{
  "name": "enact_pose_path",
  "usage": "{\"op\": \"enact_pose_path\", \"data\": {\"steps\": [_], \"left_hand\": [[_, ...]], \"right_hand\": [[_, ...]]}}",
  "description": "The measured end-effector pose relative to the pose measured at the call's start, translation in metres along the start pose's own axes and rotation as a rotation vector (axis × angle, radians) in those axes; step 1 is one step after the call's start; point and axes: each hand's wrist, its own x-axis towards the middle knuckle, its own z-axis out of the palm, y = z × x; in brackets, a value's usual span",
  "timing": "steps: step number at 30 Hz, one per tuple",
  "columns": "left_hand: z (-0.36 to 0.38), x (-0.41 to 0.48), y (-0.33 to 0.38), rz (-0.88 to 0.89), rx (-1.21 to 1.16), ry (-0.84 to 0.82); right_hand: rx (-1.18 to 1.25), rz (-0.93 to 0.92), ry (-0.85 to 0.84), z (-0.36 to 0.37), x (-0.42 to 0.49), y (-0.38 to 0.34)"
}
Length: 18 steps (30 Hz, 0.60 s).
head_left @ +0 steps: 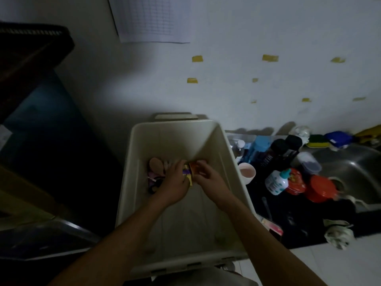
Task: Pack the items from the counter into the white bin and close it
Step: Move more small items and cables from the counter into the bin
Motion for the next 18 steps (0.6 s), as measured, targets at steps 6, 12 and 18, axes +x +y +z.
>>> {"op": "enact_pose_path", "data": {"steps": [6,12,18], "left_hand": [[0.006,0.011,0.047,0.092,-0.201,0.081],[0.03,0.02,0.1,0.157,-0.387,0.067],[0.061,0.029,0.14,0.251,-0.413,0.041]], "right_hand": [[0.096,-0.066,0.1,-0.038,-0.026,-0.028],[0.213,-0.093,0.213,-0.094,-0.057,-0.044],[0.283,-0.091,0.345,-0.147,-0.076,-0.029]]}}
